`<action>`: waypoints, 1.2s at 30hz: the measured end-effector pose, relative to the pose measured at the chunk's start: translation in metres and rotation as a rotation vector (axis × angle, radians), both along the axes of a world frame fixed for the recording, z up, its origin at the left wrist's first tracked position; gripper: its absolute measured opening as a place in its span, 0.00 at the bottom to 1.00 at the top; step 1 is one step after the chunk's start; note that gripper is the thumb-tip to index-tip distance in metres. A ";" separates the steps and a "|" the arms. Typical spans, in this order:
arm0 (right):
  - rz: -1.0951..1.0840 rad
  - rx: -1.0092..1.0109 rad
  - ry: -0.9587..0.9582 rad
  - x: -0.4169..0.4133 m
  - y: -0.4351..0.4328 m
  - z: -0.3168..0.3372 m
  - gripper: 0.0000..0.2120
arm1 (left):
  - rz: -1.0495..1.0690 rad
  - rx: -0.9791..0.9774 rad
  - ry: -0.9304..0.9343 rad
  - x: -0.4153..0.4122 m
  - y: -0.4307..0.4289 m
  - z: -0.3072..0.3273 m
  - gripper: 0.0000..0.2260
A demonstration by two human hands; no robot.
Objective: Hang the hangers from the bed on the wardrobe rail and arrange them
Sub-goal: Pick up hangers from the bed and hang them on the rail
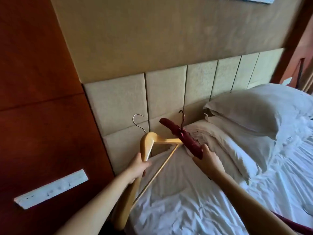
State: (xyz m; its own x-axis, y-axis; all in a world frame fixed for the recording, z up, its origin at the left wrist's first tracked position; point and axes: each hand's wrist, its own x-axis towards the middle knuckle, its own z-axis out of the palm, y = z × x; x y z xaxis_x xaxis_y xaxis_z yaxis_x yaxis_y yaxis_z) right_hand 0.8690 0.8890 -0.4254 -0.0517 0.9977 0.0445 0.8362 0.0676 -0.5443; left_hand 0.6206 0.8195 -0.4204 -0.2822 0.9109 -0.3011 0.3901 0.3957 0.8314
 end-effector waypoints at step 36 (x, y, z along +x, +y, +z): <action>1.393 0.237 0.498 -0.535 -0.447 0.232 0.18 | 1.319 0.558 0.130 -0.292 -0.619 0.243 0.05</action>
